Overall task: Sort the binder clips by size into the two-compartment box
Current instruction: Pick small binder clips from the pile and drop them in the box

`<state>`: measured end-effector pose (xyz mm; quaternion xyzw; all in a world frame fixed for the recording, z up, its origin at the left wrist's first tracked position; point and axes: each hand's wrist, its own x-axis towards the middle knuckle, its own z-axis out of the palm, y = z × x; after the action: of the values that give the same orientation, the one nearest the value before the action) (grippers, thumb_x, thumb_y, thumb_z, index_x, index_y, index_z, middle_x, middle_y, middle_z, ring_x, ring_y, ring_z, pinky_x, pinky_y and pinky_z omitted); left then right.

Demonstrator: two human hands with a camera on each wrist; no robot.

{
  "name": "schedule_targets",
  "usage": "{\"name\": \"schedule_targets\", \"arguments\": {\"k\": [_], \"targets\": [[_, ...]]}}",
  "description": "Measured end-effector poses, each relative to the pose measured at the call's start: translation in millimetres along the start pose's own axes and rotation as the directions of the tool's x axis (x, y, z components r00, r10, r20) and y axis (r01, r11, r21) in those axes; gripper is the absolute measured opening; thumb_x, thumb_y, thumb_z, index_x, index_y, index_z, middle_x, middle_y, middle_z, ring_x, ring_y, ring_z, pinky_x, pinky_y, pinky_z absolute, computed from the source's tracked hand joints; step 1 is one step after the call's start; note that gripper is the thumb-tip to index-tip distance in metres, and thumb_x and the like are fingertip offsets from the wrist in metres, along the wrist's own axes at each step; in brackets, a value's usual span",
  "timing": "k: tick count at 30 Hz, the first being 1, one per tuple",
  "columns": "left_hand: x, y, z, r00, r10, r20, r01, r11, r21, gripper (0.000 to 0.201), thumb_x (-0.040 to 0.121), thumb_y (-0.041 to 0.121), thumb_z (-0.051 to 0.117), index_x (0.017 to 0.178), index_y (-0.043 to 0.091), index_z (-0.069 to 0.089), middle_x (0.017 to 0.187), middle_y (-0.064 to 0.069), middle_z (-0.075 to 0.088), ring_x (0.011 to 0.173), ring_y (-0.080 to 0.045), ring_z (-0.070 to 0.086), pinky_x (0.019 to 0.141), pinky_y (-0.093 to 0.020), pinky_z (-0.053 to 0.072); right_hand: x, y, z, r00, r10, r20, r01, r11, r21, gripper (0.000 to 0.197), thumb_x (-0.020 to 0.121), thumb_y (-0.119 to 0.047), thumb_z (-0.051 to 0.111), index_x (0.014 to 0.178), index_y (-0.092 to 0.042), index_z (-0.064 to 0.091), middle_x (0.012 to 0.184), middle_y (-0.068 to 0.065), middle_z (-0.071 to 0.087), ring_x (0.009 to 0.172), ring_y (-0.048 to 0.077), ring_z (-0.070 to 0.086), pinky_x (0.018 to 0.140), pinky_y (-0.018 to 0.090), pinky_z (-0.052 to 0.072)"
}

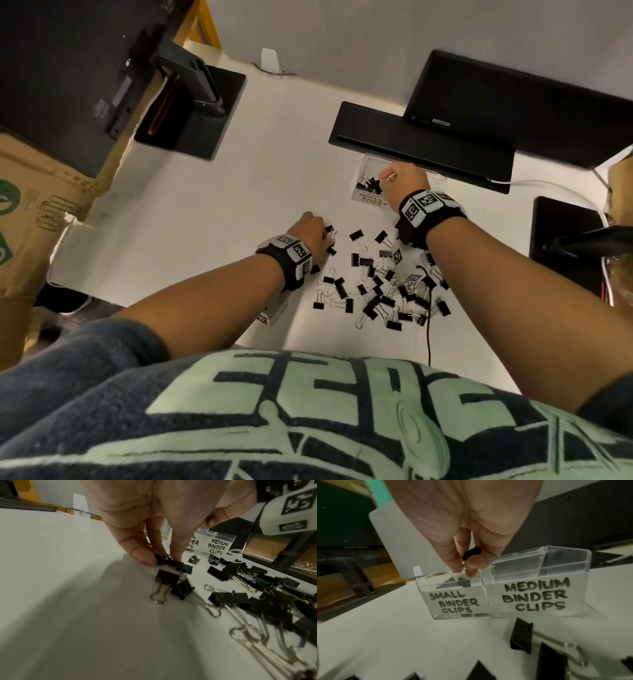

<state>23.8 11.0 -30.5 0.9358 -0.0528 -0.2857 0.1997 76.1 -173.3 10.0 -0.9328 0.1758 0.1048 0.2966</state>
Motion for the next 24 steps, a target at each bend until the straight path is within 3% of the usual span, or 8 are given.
{"name": "schedule_targets", "arguments": {"k": [3, 5, 7, 10, 13, 17, 21, 24], "targets": [[2, -1, -1, 1.0, 0.003, 0.007, -0.003, 1.0, -0.017, 0.025, 0.093, 0.025, 0.056, 0.106, 0.003, 0.059, 0.12, -0.013, 0.049, 0.098, -0.027, 0.058, 0.083, -0.032, 0.049, -3, -5, 4, 0.998, -0.067, 0.0, 0.067, 0.996, -0.066, 0.025, 0.091, -0.011, 0.049, 0.108, -0.017, 0.066, 0.124, 0.008, 0.059, 0.114, 0.025, 0.055, 0.077, 0.026, 0.044], [2, -3, 0, 1.0, 0.016, -0.001, -0.016, 1.0, -0.023, 0.019, 0.092, 0.02, 0.056, 0.102, 0.004, 0.06, 0.119, -0.013, 0.051, 0.089, -0.022, 0.054, 0.076, -0.028, 0.045, -9, -10, 9, 0.991, -0.13, -0.019, 0.127, 0.984, -0.125, 0.024, 0.092, -0.012, 0.049, 0.109, -0.017, 0.065, 0.127, 0.008, 0.053, 0.125, 0.025, 0.044, 0.085, 0.032, 0.045], [1, -4, 1, 1.0, 0.018, -0.017, -0.019, 0.999, -0.037, 0.011, 0.091, 0.014, 0.056, 0.096, 0.005, 0.06, 0.116, -0.012, 0.052, 0.083, -0.019, 0.05, 0.072, -0.027, 0.041, -17, -14, 17, 0.979, -0.201, -0.01, 0.199, 0.973, -0.118, 0.025, 0.09, -0.008, 0.047, 0.106, -0.014, 0.066, 0.125, 0.01, 0.05, 0.126, 0.026, 0.04, 0.094, 0.035, 0.044], [0, -8, 1, 0.999, 0.018, -0.031, -0.019, 0.999, -0.044, 0.008, 0.087, 0.004, 0.054, 0.083, 0.012, 0.055, 0.112, -0.011, 0.055, 0.08, -0.018, 0.05, 0.071, -0.026, 0.04, -31, -18, 39, 0.942, -0.293, 0.162, 0.314, 0.941, -0.123, 0.03, 0.087, -0.002, 0.047, 0.107, -0.015, 0.066, 0.121, 0.009, 0.053, 0.12, 0.024, 0.046, 0.099, 0.033, 0.042], [-1, -13, -3, 0.999, 0.02, -0.028, -0.022, 0.998, -0.057, 0.012, 0.087, 0.002, 0.053, 0.082, 0.013, 0.052, 0.1, -0.008, 0.055, 0.079, -0.019, 0.051, 0.069, -0.027, 0.041, -41, -16, 63, 0.892, -0.311, 0.327, 0.385, 0.902, -0.194, 0.038, 0.087, 0.0, 0.049, 0.118, -0.018, 0.061, 0.123, 0.006, 0.053, 0.121, 0.023, 0.045, 0.097, 0.031, 0.041], [-4, -21, -4, 0.997, 0.053, -0.061, -0.06, 0.991, -0.119, 0.011, 0.088, 0.002, 0.05, 0.086, 0.012, 0.05, 0.089, -0.004, 0.052, 0.078, -0.019, 0.05, 0.063, -0.028, 0.04, -49, -10, 80, 0.866, -0.319, 0.386, 0.421, 0.881, -0.217, 0.039, 0.092, -0.012, 0.054, 0.129, -0.02, 0.056, 0.126, 0.011, 0.05, 0.123, 0.027, 0.044, 0.098, 0.037, 0.043], [-7, -25, -1, 0.996, 0.079, -0.037, -0.083, 0.992, -0.099, 0.021, 0.084, 0.0, 0.054, 0.103, 0.01, 0.056, 0.098, -0.006, 0.053, 0.086, -0.024, 0.056, 0.078, -0.037, 0.049, -53, -4, 84, 0.867, -0.344, 0.362, 0.436, 0.874, -0.213, 0.028, 0.091, -0.016, 0.057, 0.119, -0.014, 0.059, 0.12, 0.013, 0.049, 0.116, 0.028, 0.047, 0.09, 0.036, 0.045], [-10, -28, 3, 0.991, 0.129, -0.033, -0.132, 0.987, -0.093, 0.025, 0.088, 0.004, 0.051, 0.11, 0.013, 0.057, 0.108, -0.011, 0.054, 0.093, -0.027, 0.057, 0.083, -0.035, 0.048, -54, -4, 83, 0.882, -0.319, 0.347, 0.41, 0.882, -0.231, 0.022, 0.09, -0.015, 0.056, 0.111, -0.009, 0.059, 0.119, 0.012, 0.05, 0.114, 0.027, 0.048, 0.088, 0.035, 0.045]]}}
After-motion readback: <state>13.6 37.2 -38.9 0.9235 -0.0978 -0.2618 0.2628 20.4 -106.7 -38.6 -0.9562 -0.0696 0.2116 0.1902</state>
